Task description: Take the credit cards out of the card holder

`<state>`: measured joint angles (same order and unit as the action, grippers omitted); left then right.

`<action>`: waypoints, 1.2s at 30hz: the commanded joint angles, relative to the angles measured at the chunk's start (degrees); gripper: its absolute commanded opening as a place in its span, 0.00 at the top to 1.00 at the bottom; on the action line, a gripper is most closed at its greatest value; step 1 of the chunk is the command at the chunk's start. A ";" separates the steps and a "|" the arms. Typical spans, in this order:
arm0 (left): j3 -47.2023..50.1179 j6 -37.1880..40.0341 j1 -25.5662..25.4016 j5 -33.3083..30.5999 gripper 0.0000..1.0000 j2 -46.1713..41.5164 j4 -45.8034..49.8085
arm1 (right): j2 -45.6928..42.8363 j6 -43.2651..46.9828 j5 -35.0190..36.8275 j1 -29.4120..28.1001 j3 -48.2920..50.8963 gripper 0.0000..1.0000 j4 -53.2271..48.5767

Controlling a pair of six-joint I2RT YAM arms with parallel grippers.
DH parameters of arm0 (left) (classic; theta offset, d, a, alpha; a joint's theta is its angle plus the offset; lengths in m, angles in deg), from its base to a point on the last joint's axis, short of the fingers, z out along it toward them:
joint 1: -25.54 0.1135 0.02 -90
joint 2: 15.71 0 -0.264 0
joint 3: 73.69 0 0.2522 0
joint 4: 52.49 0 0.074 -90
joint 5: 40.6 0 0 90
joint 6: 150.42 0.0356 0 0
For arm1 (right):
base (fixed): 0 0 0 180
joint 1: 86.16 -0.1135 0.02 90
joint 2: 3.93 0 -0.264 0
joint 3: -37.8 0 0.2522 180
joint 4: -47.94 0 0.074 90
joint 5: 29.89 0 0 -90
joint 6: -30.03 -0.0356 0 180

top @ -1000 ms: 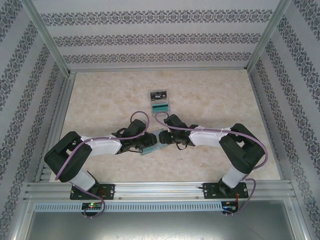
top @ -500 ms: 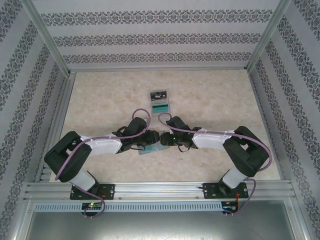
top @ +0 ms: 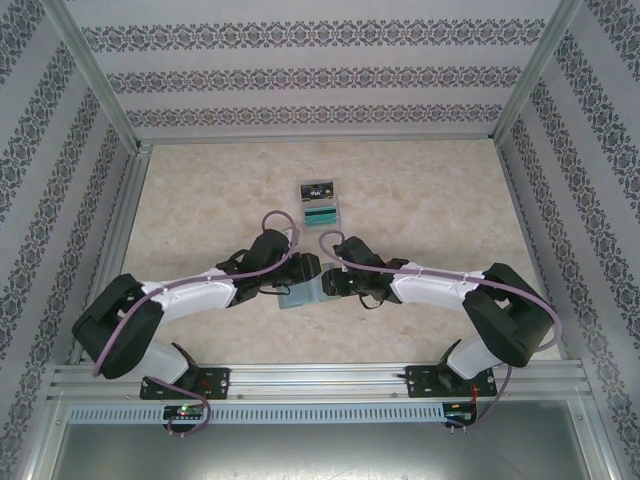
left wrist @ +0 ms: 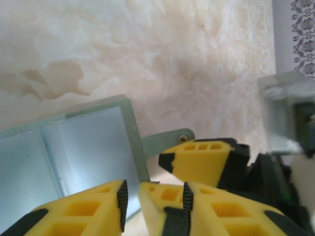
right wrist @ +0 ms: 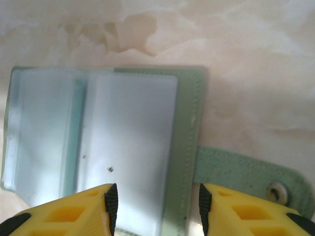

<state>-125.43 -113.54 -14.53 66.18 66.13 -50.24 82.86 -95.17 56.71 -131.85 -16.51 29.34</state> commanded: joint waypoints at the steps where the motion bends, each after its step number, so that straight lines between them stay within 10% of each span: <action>1: 2.41 2.19 1.13 -4.68 0.63 -5.81 5.81 | -0.86 2.21 2.96 -1.94 -2.99 0.50 -2.78; 36: 9.30 -1.98 5.09 1.59 0.59 -0.91 3.72 | 8.75 3.61 5.82 -1.86 -4.88 0.47 -3.33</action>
<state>-115.07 -114.90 -9.59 66.50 64.01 -45.59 89.98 -92.53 62.48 -133.91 -21.65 26.04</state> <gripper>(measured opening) 0.412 0.532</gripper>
